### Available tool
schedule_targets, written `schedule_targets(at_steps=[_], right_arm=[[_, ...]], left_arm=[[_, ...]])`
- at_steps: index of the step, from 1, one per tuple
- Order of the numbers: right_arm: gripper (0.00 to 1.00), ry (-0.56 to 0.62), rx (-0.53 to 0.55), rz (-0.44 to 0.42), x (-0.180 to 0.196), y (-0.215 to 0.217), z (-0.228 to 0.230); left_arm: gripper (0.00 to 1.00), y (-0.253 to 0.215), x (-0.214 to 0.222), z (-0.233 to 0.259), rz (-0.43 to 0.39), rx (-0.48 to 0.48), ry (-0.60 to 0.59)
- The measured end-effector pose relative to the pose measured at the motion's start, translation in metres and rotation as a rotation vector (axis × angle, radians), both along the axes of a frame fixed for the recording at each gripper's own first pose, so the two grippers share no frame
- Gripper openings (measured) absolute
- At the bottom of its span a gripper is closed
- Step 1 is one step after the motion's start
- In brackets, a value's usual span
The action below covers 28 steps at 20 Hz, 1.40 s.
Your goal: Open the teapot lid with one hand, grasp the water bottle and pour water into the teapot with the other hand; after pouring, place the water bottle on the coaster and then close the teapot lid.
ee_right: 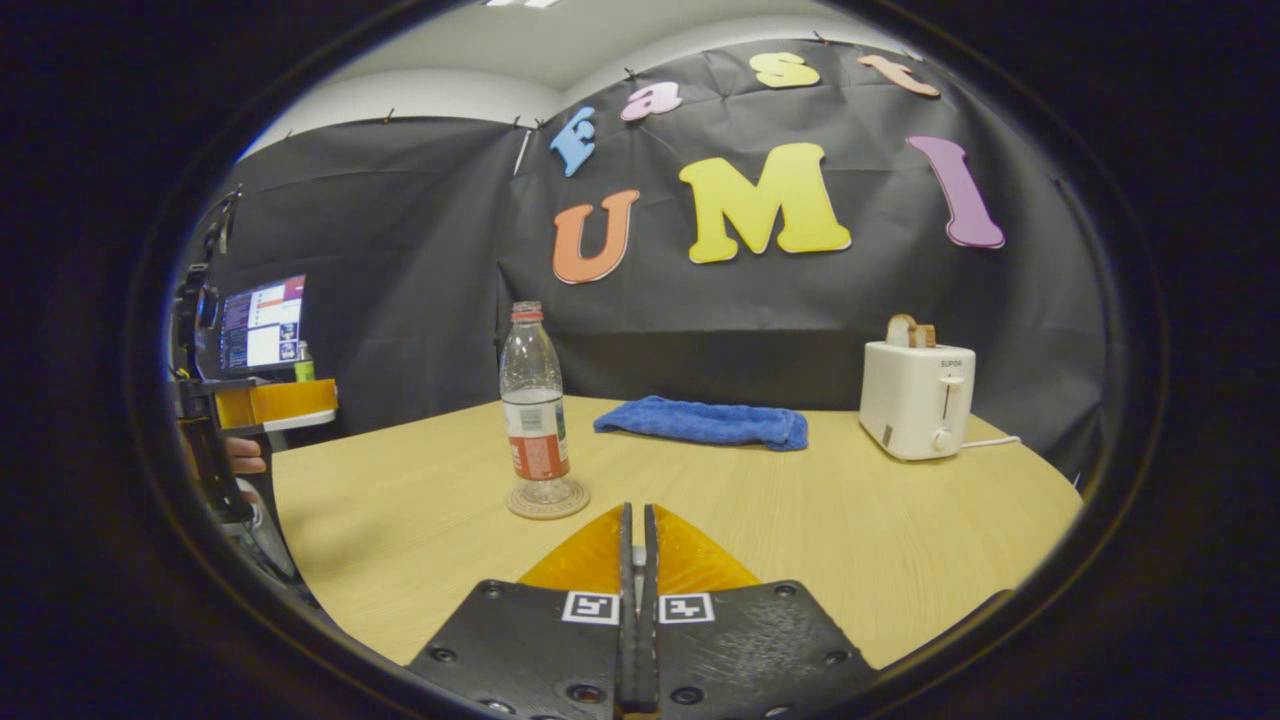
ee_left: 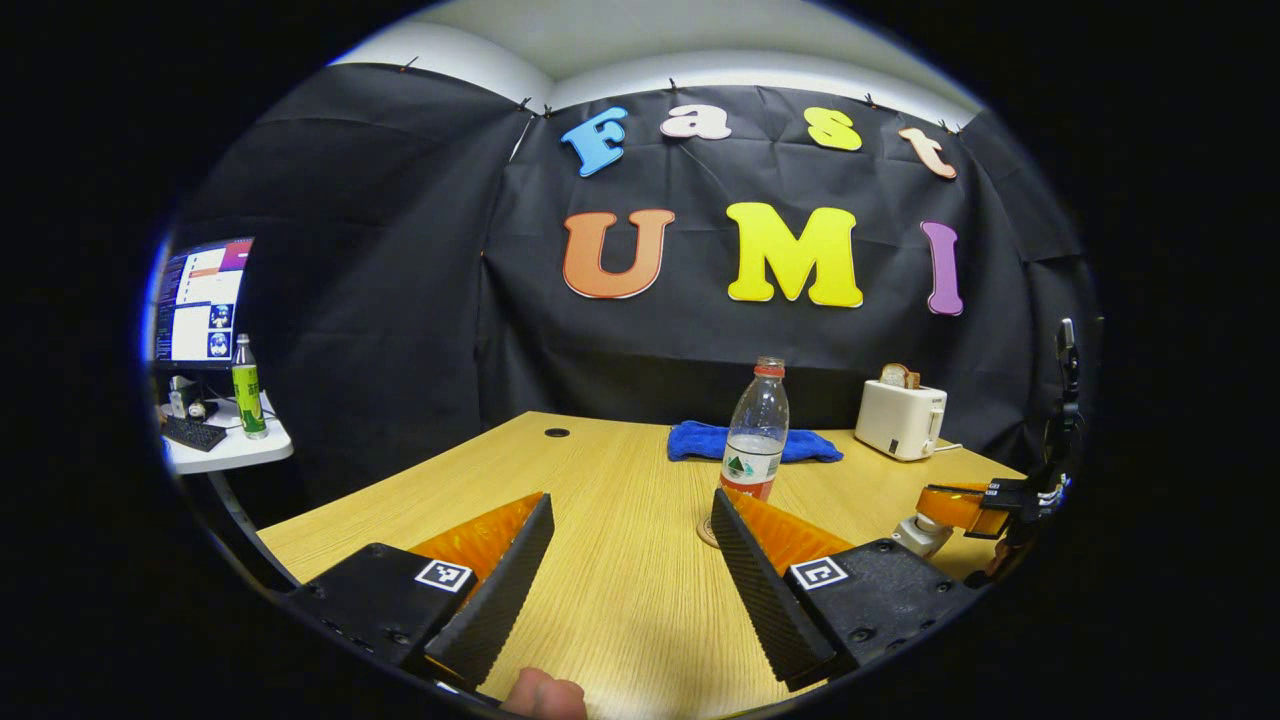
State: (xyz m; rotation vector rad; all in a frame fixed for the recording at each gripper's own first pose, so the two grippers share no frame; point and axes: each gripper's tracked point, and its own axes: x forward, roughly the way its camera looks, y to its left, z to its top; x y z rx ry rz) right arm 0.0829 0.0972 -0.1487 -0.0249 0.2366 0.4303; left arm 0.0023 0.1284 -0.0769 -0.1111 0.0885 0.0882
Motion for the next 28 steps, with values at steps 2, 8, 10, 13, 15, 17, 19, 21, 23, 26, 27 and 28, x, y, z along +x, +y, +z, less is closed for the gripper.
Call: schedule_targets(at_steps=[2,8,10,13,15,17,19,21,23,26,27,28], right_arm=[[0.01,0.0,-0.01,-0.002,0.001,0.0,-0.003],[0.29,-0.003,0.027,-0.031,-0.003,-0.008,0.004],[0.71,-0.032,0.048,-0.078,-0.005,-0.021,0.02],[0.98,-0.116,0.039,-0.193,-0.012,-0.053,0.057],[0.98,-0.159,0.003,-0.271,-0.019,-0.078,0.078],[0.95,-0.192,-0.001,-0.313,-0.033,-0.092,0.097],[0.96,-0.225,-0.009,-0.343,-0.049,-0.106,0.114],[0.94,-0.248,-0.023,-0.383,-0.063,-0.12,0.123],[0.94,-0.252,-0.021,-0.416,-0.076,-0.128,0.129],[0.96,-0.257,-0.021,-0.419,-0.09,-0.125,0.135],[0.96,-0.253,-0.022,-0.418,-0.091,-0.123,0.135],[0.97,-0.248,-0.019,-0.419,-0.092,-0.122,0.134]], left_arm=[[0.99,-0.003,0.001,0.002,-0.005,0.005,-0.007],[0.99,-0.016,-0.002,0.014,-0.02,0.011,-0.029],[0.99,-0.025,-0.003,0.02,-0.031,0.016,-0.04],[0.99,-0.044,-0.002,0.026,-0.04,0.034,-0.063],[0.99,-0.066,-0.003,0.027,-0.066,0.032,-0.065],[0.99,-0.089,-0.004,0.038,-0.094,0.029,-0.099],[0.99,-0.108,-0.008,0.052,-0.111,0.046,-0.14],[0.99,-0.126,-0.015,0.069,-0.138,0.052,-0.181],[0.99,-0.137,-0.021,0.077,-0.146,0.065,-0.197],[0.99,-0.135,-0.029,0.083,-0.114,0.081,-0.205],[0.99,-0.138,-0.032,0.082,-0.122,0.08,-0.205],[0.99,-0.138,-0.034,0.084,-0.124,0.084,-0.212]])
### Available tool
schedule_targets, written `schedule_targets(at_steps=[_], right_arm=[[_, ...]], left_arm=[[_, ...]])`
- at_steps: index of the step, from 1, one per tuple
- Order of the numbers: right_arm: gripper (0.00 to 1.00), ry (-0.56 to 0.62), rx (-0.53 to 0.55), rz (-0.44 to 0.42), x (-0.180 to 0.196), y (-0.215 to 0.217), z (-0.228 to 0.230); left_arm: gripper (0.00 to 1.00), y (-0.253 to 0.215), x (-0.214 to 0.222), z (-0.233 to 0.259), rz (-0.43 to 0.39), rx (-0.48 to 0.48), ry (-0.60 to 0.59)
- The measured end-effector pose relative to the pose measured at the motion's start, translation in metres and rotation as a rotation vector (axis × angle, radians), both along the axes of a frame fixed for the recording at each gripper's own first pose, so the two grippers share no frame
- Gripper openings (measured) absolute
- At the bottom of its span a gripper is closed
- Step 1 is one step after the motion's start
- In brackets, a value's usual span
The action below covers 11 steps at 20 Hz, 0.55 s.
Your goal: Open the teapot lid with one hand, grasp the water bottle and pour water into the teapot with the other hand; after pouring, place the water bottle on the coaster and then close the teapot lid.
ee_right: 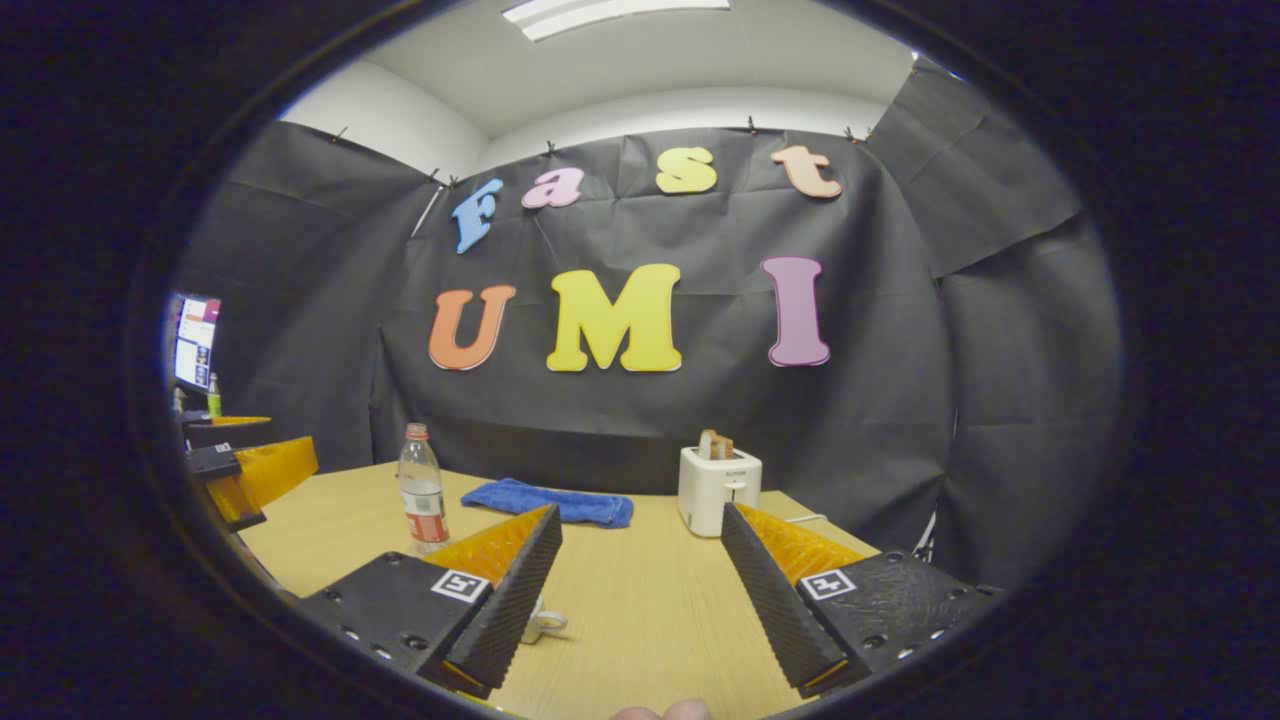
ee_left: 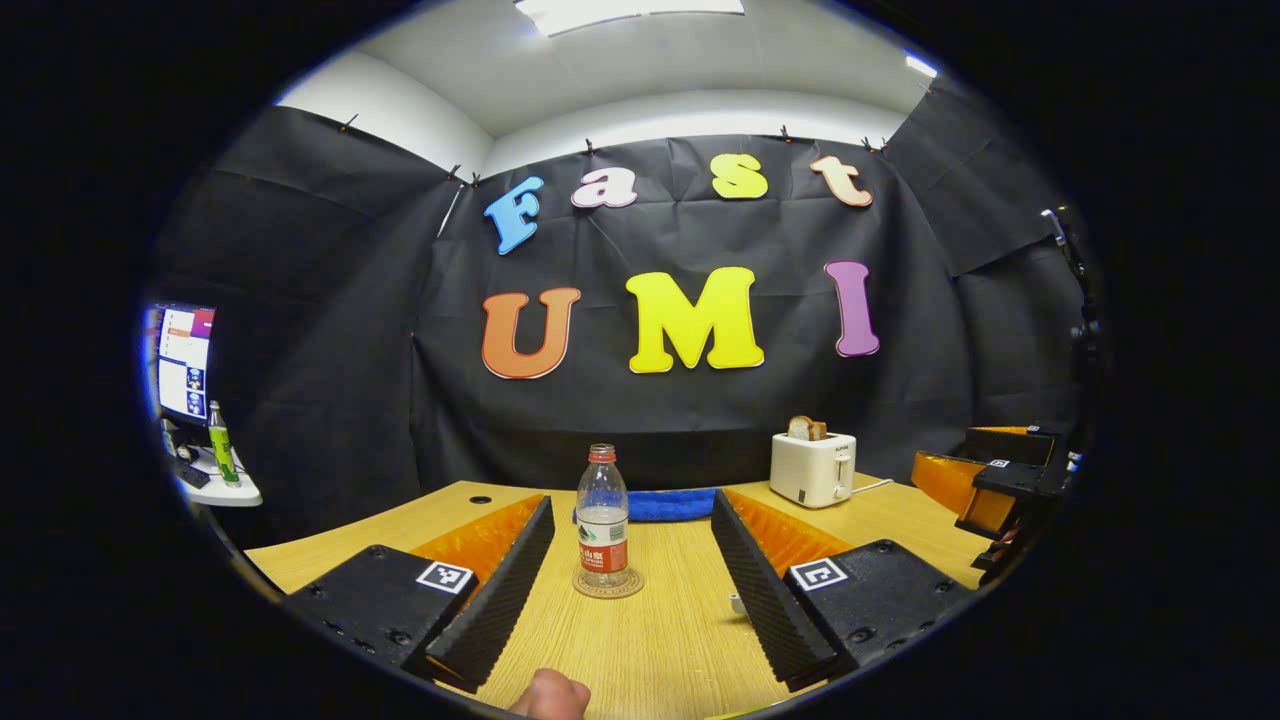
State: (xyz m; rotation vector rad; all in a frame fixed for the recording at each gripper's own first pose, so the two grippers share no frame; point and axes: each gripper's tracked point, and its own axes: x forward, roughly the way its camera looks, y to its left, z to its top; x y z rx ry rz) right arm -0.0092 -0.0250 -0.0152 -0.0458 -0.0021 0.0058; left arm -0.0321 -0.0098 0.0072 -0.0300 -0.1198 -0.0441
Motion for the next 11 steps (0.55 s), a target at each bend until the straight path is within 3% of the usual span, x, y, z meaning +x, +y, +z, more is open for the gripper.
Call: schedule_targets(at_steps=[11], right_arm=[[0.97,0.001,-0.007,0.016,-0.012,0.027,0.005]], left_arm=[[0.99,0.009,-0.007,0.001,0.005,-0.006,-0.007]])
